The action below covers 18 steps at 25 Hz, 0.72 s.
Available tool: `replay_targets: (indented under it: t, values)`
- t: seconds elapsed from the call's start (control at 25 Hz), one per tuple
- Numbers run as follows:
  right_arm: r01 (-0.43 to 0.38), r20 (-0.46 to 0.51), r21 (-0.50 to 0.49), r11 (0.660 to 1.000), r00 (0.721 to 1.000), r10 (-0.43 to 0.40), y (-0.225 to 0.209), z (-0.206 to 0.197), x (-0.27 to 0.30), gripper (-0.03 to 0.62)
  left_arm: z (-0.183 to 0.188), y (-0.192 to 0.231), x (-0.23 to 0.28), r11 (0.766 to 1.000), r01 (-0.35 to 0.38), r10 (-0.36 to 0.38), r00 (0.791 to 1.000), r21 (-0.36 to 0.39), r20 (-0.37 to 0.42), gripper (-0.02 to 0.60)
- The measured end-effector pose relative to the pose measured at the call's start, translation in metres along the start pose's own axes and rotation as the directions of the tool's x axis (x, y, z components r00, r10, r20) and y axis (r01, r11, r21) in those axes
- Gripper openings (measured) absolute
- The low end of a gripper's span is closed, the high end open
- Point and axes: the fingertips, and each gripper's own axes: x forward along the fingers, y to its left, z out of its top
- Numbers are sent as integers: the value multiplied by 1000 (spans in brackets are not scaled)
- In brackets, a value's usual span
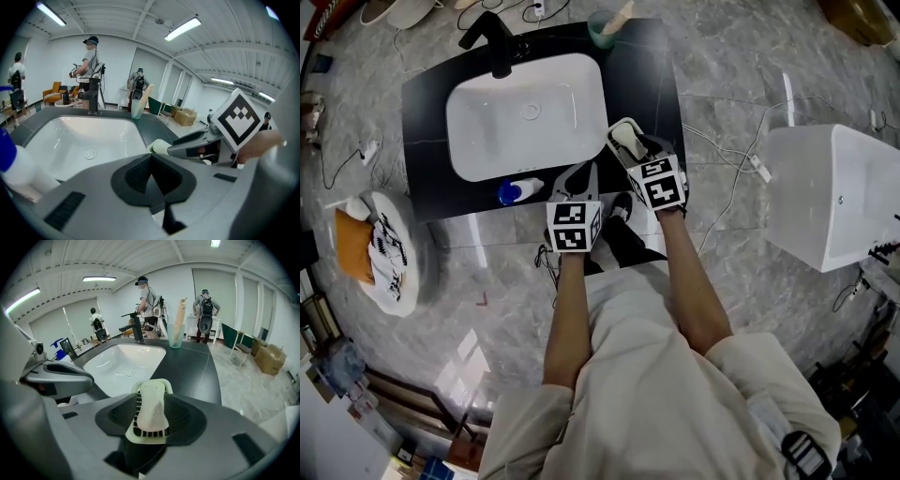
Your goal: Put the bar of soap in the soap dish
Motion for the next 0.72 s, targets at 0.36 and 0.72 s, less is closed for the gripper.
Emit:
replay_targets:
  t: [0.36,0.72]
  values:
    - [50,47,58,997,997,-53,4,-4,-21,195,6,-5,-5,998,54,-55,998,37,34,5]
    - [87,196,225,970,972,-132,22,-3,-61,195,7,-19,-31,975,179,-185,982,131,32,5]
